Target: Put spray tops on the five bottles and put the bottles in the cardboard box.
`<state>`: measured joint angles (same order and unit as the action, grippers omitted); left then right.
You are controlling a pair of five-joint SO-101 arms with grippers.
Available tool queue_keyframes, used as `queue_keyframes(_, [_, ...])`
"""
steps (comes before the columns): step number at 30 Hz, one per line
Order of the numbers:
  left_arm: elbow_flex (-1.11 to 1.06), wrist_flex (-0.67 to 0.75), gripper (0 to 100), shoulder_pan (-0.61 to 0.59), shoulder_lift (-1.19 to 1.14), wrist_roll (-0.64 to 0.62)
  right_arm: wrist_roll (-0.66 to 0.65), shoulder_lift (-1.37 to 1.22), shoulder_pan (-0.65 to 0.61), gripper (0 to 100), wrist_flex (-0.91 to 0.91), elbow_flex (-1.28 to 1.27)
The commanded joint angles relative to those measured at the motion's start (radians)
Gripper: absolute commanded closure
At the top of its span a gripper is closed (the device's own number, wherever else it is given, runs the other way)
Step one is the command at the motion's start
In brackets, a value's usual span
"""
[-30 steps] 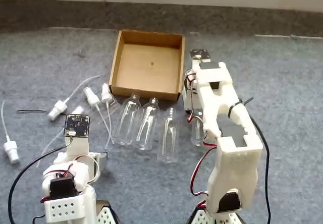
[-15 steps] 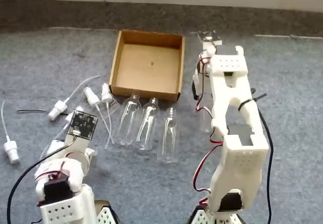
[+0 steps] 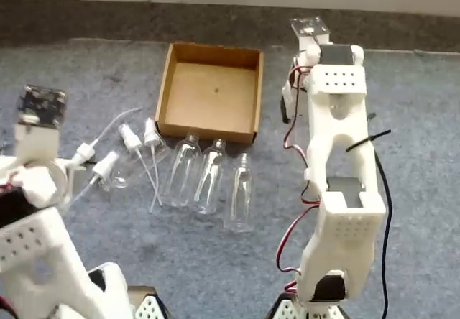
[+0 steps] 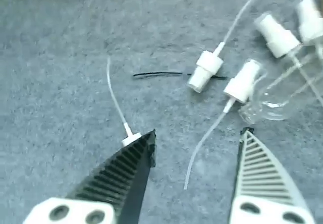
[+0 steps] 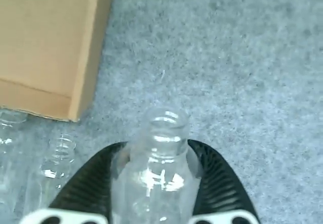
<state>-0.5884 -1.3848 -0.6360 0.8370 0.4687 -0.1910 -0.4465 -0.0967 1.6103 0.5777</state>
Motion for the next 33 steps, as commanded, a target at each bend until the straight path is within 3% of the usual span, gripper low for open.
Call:
queue_keyframes(1, [0.300,0.005,75,-0.231,-0.404,0.017,0.006,0.018,-0.007,99.3,0.007,0.058])
queue_keyframes(4, [0.375,0.015,75,-0.309,-0.579,0.089,0.006,0.018,-0.005,99.3,-0.021,0.058])
queue_keyframes(7, [0.409,0.032,75,-0.297,-0.696,0.098,0.006,0.018,-0.012,99.3,-0.039,0.050])
queue_keyframes(13, [0.420,0.077,75,-0.225,-0.820,-0.003,0.008,0.018,-0.027,99.3,-0.033,0.050])
queue_keyframes(23, [0.328,0.218,75,-0.423,-0.914,0.149,-0.021,0.016,-0.025,99.3,-0.033,0.056])
queue_keyframes(33, [0.148,0.425,76,-0.355,-1.036,0.149,-0.028,0.048,-0.025,99.3,0.070,0.102])
